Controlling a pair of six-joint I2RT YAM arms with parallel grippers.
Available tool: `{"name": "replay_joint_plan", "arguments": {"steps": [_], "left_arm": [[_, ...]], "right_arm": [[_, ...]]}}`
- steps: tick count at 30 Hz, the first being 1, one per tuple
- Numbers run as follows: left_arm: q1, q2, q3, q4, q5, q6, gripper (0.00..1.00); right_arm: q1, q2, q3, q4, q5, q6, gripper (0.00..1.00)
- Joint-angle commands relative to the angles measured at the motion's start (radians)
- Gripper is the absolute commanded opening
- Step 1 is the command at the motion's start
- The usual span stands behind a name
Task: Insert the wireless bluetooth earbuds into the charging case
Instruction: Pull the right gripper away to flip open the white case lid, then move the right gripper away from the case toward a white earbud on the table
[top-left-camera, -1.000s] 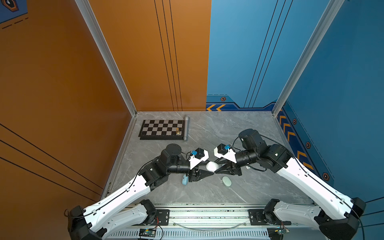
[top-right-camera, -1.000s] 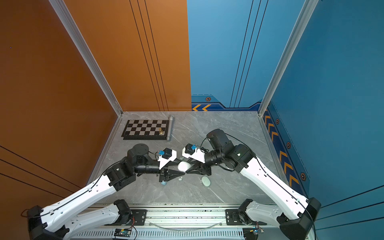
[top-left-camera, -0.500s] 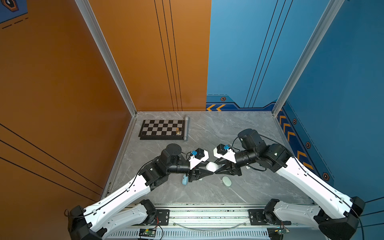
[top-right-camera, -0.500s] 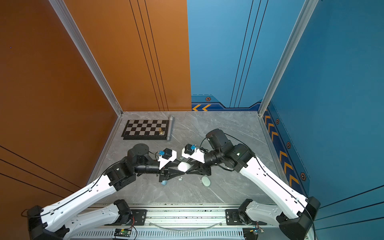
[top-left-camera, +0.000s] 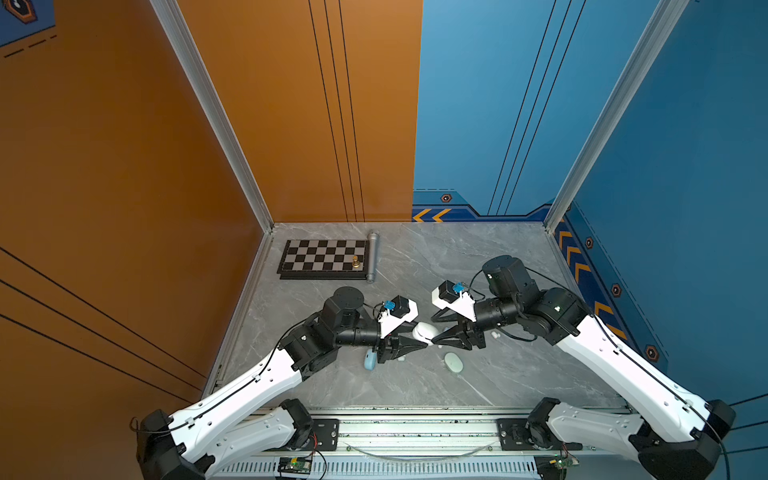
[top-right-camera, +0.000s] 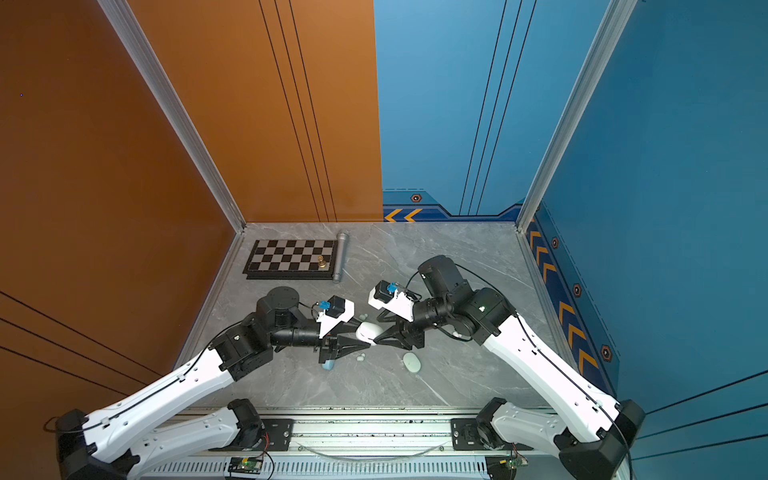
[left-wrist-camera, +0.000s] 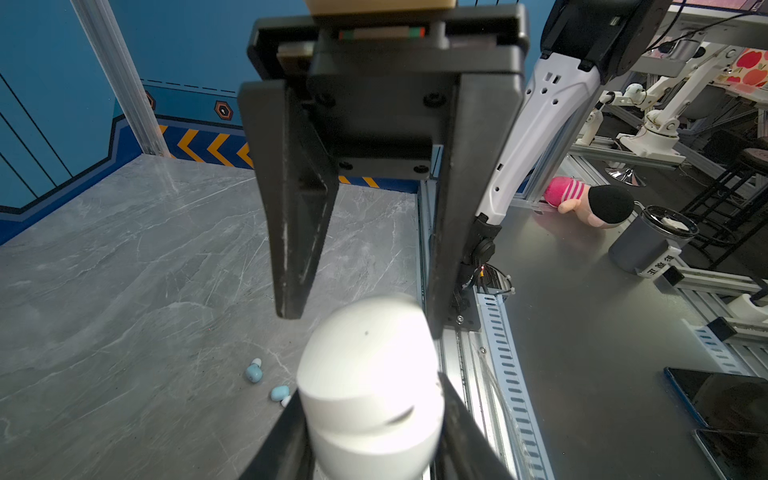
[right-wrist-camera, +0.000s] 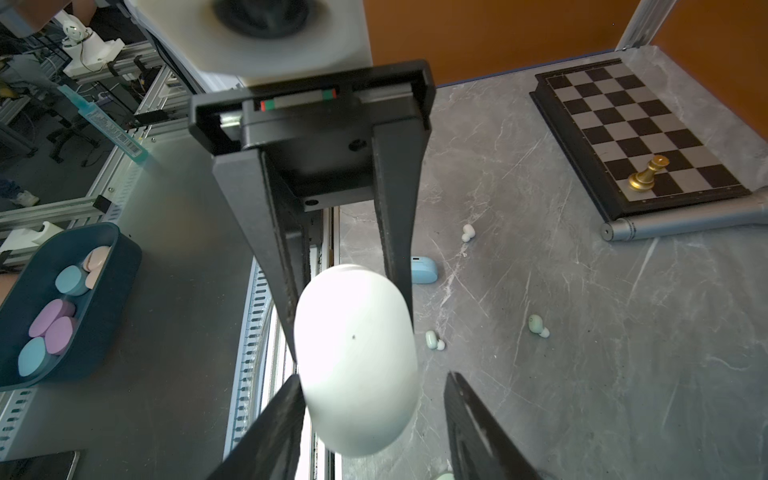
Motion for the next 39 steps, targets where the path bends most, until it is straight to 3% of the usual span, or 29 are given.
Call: {"name": "replay_joint_plan", "arguments": {"steps": [1,12,27,33,34,35,39], "left_arm": [[-0.014,0.0,0.033,0.001,0.061,0.017,0.0],[-0.013,-0.004,0.033,0.065,0.014,-0.028,0.0],[-0.013,0.009,0.046,0.072,0.004,-0.051,0.0],[-0.014,0.015,0.044,0.079,-0.04,-0.071,0.0],[-0.015,0.014,0.041,0.083,-0.057,-0.075,0.09],[-0.015,0.011,0.037,0.087,-0.081,-0.081,0.26],[-0.015,-0.004,0.027,0.1,-0.126,-0.088,0.58]], "right_arm": [[-0.022,-0.018,-0.017,0.083,0.04,0.046,0.57],[-0.045,-0.061,-0.087,0.137,0.062,0.067,0.55],[-0.051,-0.088,-0.117,0.187,0.054,0.06,0.18],[-0.054,-0.108,-0.131,0.211,0.062,0.055,0.09],[-0.056,-0.111,-0.133,0.212,0.063,0.054,0.07],[-0.056,-0.113,-0.133,0.215,0.067,0.054,0.06],[-0.059,-0.123,-0.136,0.224,0.091,0.054,0.03]]}}
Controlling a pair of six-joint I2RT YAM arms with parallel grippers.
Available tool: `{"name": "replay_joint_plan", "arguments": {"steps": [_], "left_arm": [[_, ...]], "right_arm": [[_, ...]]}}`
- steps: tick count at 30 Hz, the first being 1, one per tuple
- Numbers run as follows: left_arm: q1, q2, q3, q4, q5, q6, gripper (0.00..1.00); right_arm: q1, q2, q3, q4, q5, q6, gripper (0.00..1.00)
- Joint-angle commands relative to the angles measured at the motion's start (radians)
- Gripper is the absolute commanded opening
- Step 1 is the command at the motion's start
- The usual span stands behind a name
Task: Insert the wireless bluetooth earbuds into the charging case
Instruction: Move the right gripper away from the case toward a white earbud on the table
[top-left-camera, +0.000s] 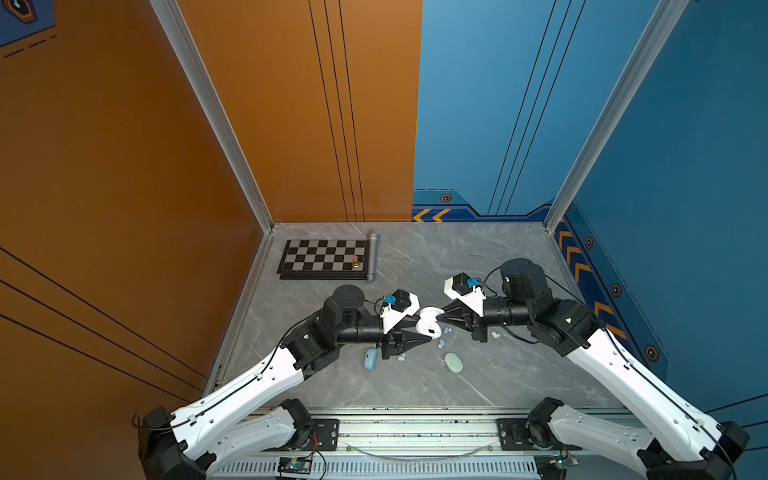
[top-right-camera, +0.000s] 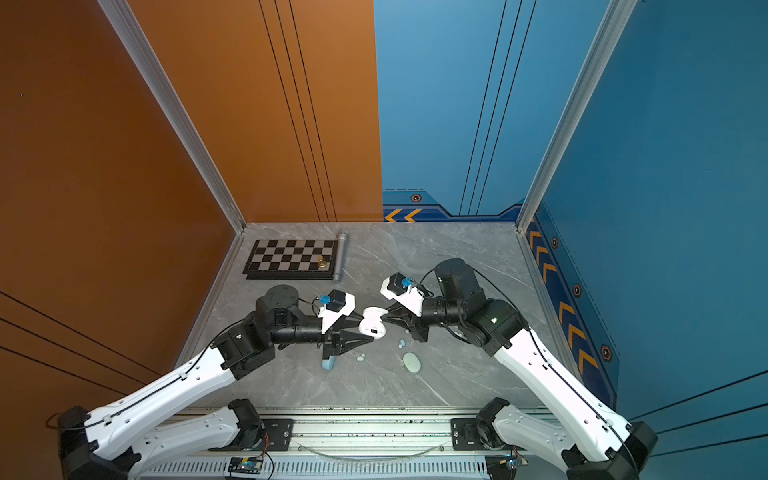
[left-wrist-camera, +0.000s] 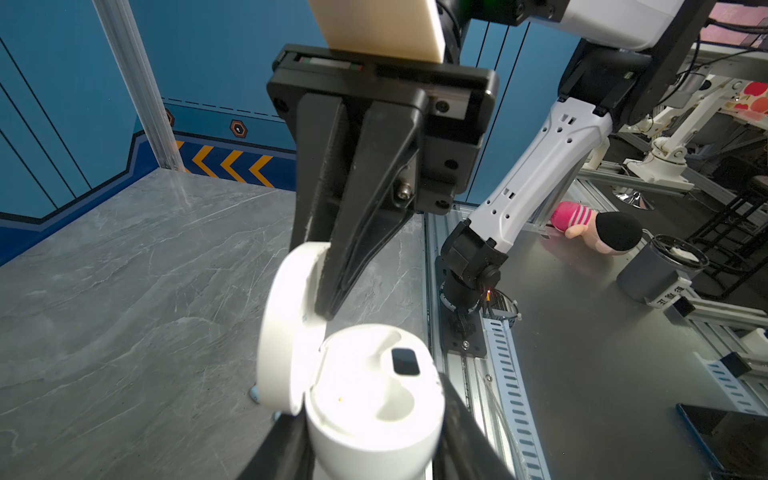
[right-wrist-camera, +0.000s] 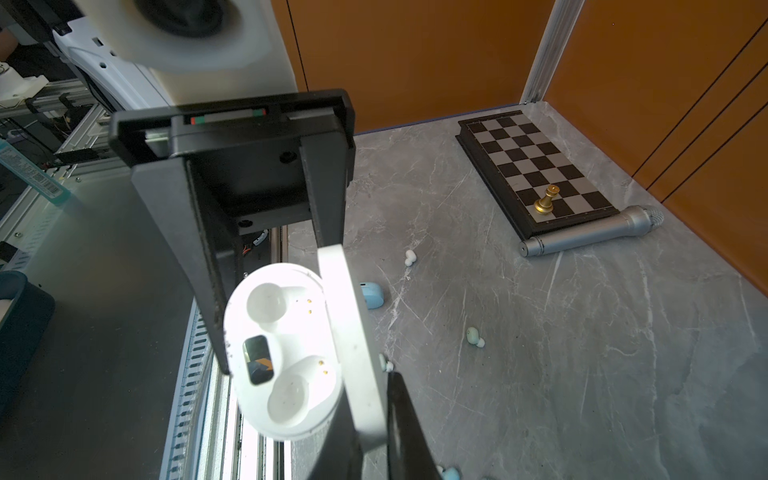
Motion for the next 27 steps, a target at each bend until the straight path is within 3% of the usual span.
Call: {"name": "replay_joint_plan", "arguments": {"steps": [1,4,9,13,18,27], "left_arm": [[-0.006,-0.022,0.011,0.016,-0.073,-0.022,0.64],[-0.007,-0.046,0.011,-0.007,-0.1,-0.015,0.74],[-0.006,-0.093,0.055,-0.12,-0.191,0.065,0.79],[-0.006,-0.063,0.165,-0.278,-0.27,0.195,0.77],[-0.005,0.025,0.316,-0.435,-0.283,0.36,0.72],[-0.032,0.14,0.404,-0.465,-0.274,0.413,0.56]], "right_arm": [[-0.008,-0.031,-0.015,0.026,0.036,0.001,0.02],[-0.01,-0.038,-0.02,0.026,0.064,-0.005,0.01],[-0.007,-0.044,-0.027,0.025,0.109,-0.018,0.01],[0.009,-0.04,-0.028,0.025,0.169,-0.035,0.02],[0.039,-0.033,-0.023,0.03,0.207,-0.052,0.02],[0.062,-0.047,-0.03,0.048,0.218,-0.052,0.02]]}}
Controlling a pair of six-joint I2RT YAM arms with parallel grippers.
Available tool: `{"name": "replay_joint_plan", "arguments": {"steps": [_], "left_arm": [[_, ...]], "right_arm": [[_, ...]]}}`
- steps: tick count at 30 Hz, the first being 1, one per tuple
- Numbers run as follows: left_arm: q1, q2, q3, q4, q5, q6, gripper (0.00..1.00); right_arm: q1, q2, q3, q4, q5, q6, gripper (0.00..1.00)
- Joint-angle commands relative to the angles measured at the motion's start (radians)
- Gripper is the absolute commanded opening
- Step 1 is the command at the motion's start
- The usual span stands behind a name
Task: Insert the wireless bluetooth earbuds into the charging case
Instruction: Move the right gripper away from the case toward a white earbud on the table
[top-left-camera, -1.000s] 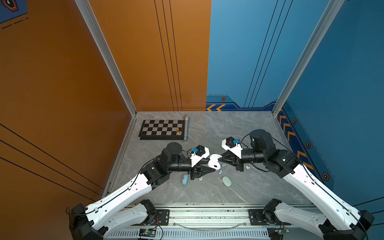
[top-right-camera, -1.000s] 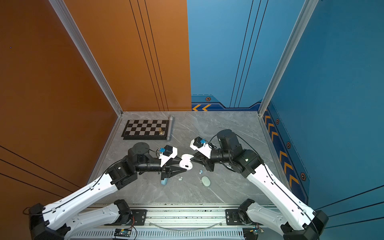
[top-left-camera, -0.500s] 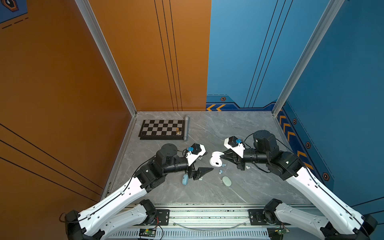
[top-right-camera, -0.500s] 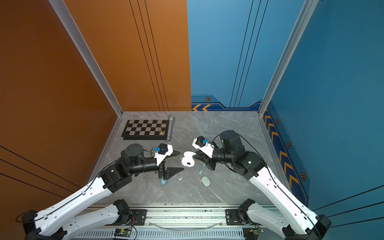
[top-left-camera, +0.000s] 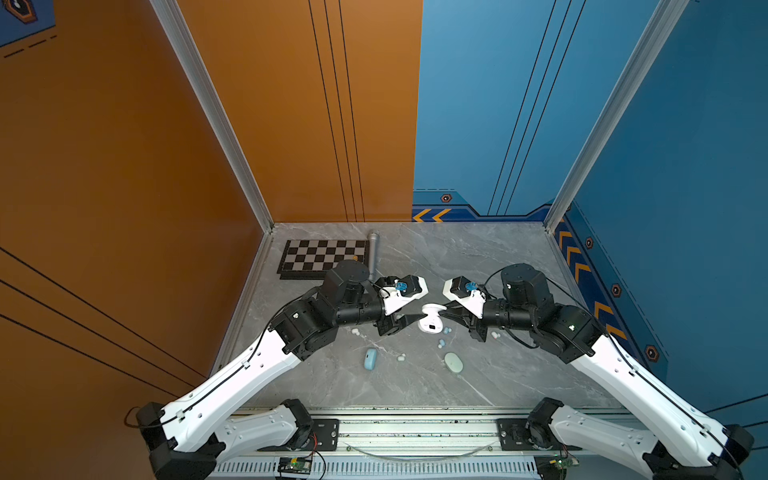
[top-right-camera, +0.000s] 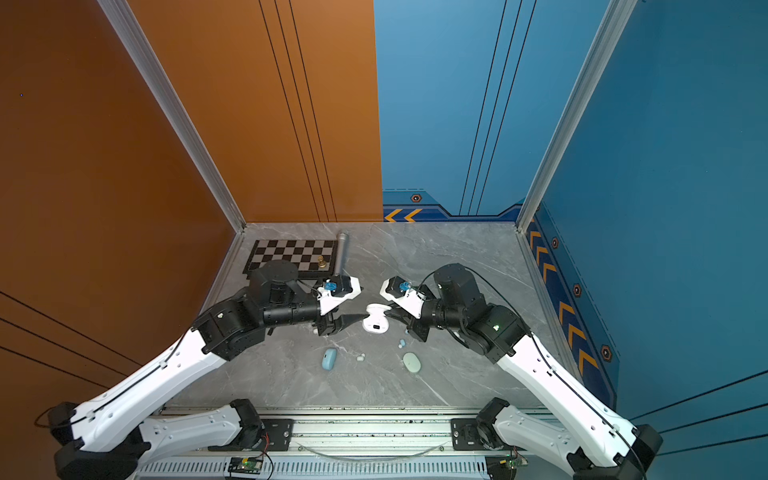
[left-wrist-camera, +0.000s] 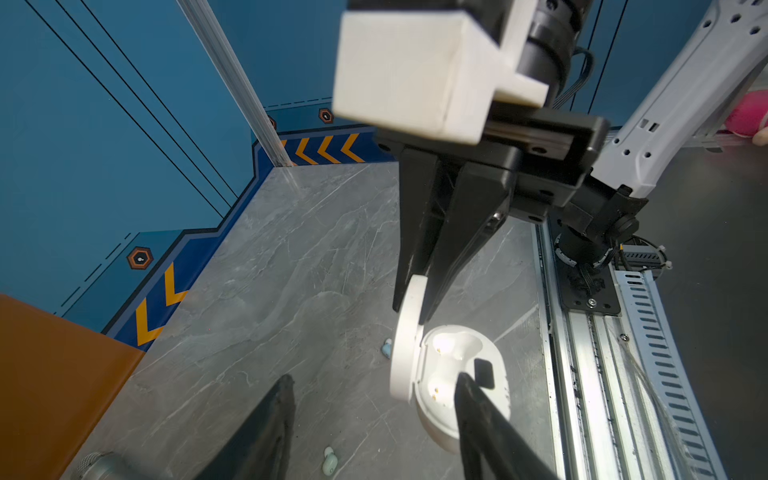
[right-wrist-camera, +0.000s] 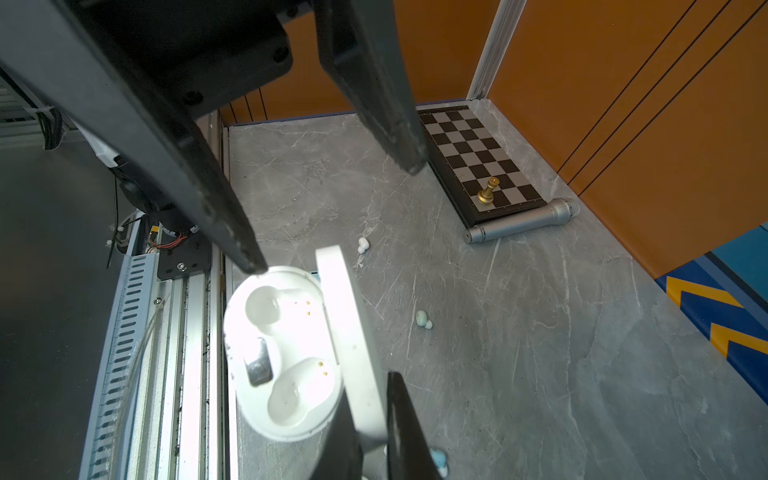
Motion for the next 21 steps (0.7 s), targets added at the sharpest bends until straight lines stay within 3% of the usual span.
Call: {"name": "replay_joint_plan", "arguments": {"steps": [1,9,14,21], "left_arm": [[-0.022,0.024,0.042,-0.044,-0.003,0.045,0.54],[-0.041,0.067,0.068,-0.044,0.011,0.051,0.36],[-0.045,0.079,0.068,-0.044,0.015,0.054,0.17],[-0.048,0.092,0.055,-0.044,0.014,0.056,0.06]], "right_arm": [[0.007,-0.018,-0.013,0.029,0.022,-0.018,0.02],[0.012,-0.024,-0.026,0.035,0.021,-0.022,0.01],[0.012,-0.028,-0.032,0.048,0.027,-0.019,0.01],[0.012,-0.026,-0.033,0.055,0.027,-0.015,0.02]]}}
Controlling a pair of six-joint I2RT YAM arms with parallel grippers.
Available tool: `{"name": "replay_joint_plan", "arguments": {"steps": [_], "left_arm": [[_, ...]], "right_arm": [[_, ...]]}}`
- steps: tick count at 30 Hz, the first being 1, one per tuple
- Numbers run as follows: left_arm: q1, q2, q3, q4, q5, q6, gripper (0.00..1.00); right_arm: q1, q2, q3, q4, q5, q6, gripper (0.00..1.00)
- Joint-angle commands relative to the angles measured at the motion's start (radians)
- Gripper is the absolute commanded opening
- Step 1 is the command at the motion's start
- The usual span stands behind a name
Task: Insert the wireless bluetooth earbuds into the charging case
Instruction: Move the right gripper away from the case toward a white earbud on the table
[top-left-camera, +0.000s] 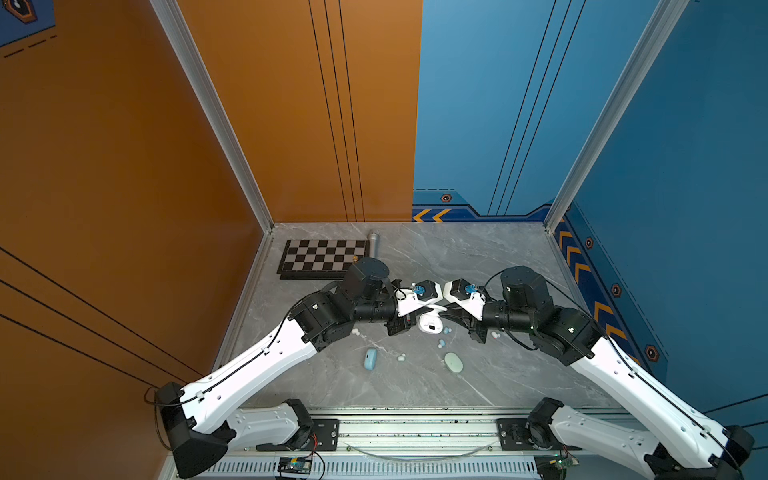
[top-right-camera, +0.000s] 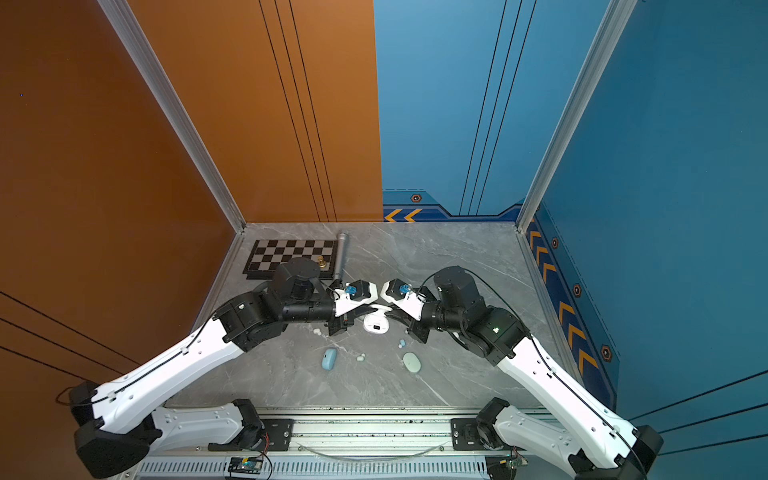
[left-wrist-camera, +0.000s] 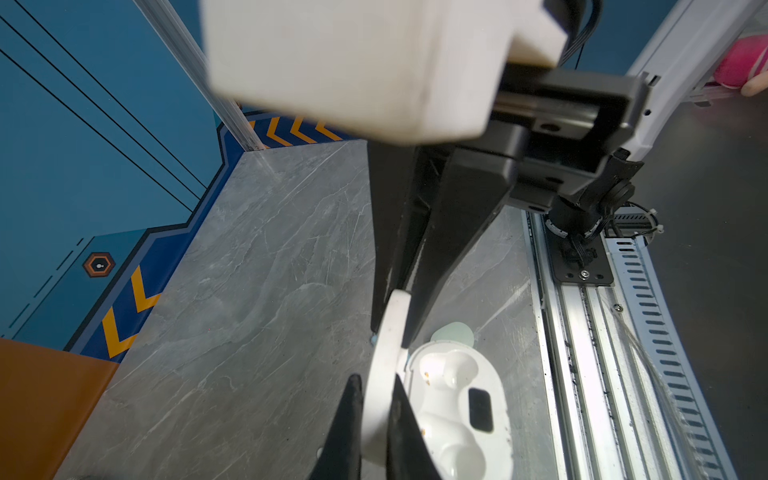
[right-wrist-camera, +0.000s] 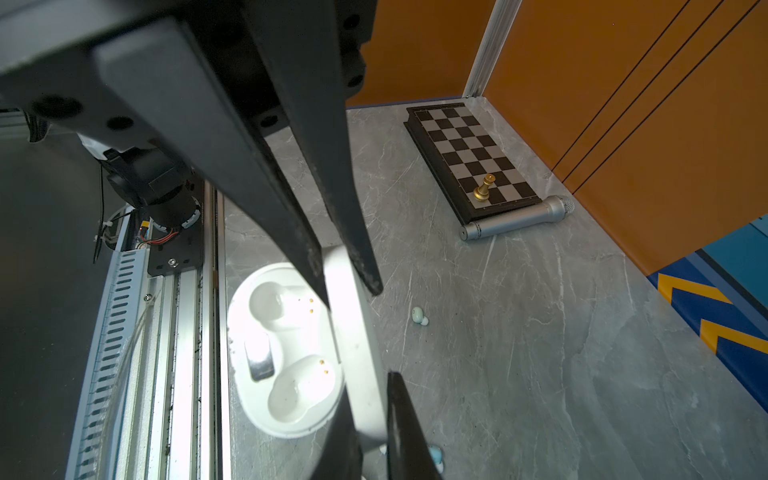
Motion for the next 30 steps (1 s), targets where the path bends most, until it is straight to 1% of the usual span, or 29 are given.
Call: {"name": "replay_joint_plan", "arguments": {"steps": [1,2,5,7,10,13,16,18,20,21,22,25,27,30], "left_arm": [[-0.012,0.01,0.008,-0.017,0.015,0.007,0.02],[-0.012,0.011,0.007,-0.017,0.013,0.005,0.0],[-0.012,0.01,-0.001,-0.017,0.0,0.001,0.0],[-0.009,0.004,-0.01,-0.014,-0.016,-0.002,0.0],[0.006,-0.013,-0.039,0.021,-0.07,-0.037,0.0],[0.036,-0.043,-0.083,0.087,-0.129,-0.115,0.0],[0.07,-0.074,-0.133,0.16,-0.144,-0.167,0.0],[0.086,-0.091,-0.159,0.181,-0.142,-0.184,0.0],[0.098,-0.103,-0.176,0.184,-0.131,-0.191,0.0],[0.105,-0.111,-0.186,0.185,-0.123,-0.2,0.0],[0.112,-0.119,-0.197,0.189,-0.113,-0.209,0.0],[0.133,-0.152,-0.259,0.236,-0.074,-0.256,0.0],[0.149,-0.175,-0.302,0.288,-0.047,-0.296,0.0],[0.157,-0.189,-0.335,0.329,-0.022,-0.332,0.0]], "right_arm": [[0.007,-0.012,-0.004,0.04,0.004,-0.007,0.02],[0.007,-0.012,-0.005,0.04,0.005,-0.007,0.03],[0.001,-0.02,-0.009,0.052,0.016,0.003,0.06],[-0.008,-0.039,-0.018,0.064,0.032,0.012,0.12],[-0.026,-0.076,-0.035,0.075,0.074,0.051,0.23],[-0.049,-0.114,-0.05,0.075,0.112,0.138,0.34],[-0.06,-0.147,-0.067,0.075,0.121,0.196,0.39],[-0.065,-0.159,-0.068,0.072,0.183,0.28,0.4],[-0.076,-0.157,-0.06,0.046,0.301,0.404,0.43],[-0.09,-0.148,-0.046,0.016,0.352,0.471,0.43],[-0.107,-0.133,-0.029,-0.018,0.358,0.512,0.43],[-0.178,-0.049,0.031,-0.147,0.314,0.625,0.45],[-0.223,0.04,0.071,-0.249,0.296,0.655,0.44],[-0.259,0.195,0.134,-0.414,0.356,0.668,0.43]]}}
